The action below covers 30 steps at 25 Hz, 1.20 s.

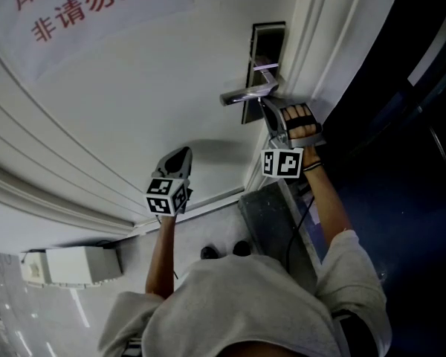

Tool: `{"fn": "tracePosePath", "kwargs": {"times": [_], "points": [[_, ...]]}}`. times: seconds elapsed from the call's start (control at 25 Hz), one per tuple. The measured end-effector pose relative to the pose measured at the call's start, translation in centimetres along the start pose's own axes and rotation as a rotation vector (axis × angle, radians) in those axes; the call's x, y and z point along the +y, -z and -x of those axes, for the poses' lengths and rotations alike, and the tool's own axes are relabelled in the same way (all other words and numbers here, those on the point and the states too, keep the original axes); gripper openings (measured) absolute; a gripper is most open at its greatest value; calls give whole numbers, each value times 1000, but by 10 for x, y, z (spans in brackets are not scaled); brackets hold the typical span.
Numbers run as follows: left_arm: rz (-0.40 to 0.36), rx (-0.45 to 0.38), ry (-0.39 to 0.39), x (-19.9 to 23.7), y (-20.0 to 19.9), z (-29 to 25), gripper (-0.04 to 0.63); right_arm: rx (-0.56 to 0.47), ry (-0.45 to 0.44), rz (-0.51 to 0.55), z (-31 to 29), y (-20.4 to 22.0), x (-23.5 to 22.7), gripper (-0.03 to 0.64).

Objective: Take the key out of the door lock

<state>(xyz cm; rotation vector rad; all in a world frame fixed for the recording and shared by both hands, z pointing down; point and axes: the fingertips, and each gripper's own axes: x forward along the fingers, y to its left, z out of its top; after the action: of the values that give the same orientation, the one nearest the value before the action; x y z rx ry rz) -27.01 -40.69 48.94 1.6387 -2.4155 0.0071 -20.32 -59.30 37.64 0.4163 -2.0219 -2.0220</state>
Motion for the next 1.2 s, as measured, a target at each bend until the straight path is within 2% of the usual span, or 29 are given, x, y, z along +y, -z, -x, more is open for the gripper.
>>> {"fn": "tracePosePath", "kwargs": {"times": [0.64,1.2], "points": [[7,-5,5,-3,0,9,18,22,-26,-6,3,0,-1,29],[8,-13,41,-17,-3,3,18,11,9,-78,38,2,-2,29]]}}
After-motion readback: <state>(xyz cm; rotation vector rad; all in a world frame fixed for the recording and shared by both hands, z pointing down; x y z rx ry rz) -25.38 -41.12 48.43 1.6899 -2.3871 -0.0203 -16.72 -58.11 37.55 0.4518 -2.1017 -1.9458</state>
